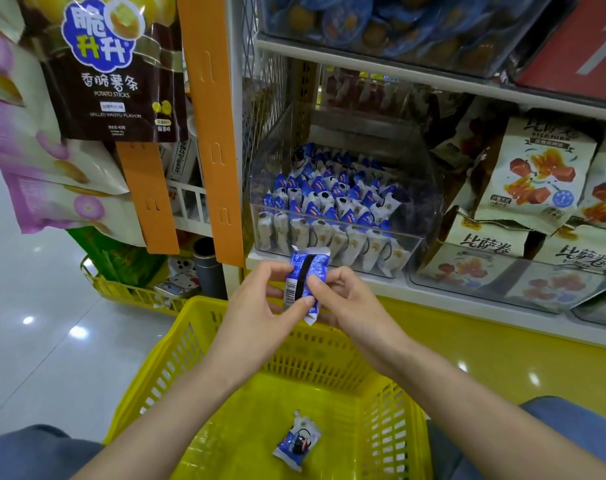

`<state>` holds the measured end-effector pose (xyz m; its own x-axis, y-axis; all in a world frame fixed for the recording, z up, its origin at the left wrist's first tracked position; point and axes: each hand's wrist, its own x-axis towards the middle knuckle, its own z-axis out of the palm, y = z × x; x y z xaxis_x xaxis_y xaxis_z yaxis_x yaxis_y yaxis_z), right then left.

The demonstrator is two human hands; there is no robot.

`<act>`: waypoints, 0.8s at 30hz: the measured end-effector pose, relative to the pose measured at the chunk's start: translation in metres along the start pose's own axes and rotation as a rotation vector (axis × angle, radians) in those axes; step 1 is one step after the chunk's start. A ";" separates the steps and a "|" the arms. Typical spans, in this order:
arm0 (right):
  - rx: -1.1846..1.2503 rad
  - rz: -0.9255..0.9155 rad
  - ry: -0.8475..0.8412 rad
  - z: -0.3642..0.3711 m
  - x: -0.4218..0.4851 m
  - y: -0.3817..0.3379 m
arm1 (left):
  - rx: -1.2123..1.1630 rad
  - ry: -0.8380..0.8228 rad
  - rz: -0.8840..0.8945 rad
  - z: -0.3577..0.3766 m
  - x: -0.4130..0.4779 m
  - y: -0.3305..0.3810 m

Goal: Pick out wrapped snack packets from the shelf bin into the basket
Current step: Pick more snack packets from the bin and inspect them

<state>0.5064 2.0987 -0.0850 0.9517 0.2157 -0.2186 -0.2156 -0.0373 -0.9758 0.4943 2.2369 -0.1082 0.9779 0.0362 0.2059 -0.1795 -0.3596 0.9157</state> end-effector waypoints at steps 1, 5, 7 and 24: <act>0.003 -0.014 -0.002 0.001 0.001 0.001 | -0.011 -0.011 -0.001 -0.001 0.000 -0.001; 0.041 -0.098 0.019 0.004 0.003 0.004 | -0.009 -0.046 -0.005 -0.002 0.001 -0.001; -0.015 -0.125 0.001 0.005 0.003 0.007 | 0.053 -0.052 0.012 -0.003 0.001 -0.002; -0.295 -0.117 -0.150 0.002 0.007 0.013 | 0.534 -0.021 0.171 -0.012 0.001 -0.005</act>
<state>0.5095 2.1020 -0.0990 0.9189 0.3752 -0.1220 -0.0133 -0.2796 -0.9600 0.4952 2.2503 -0.1084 0.9424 -0.0808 0.3246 -0.2622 -0.7810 0.5668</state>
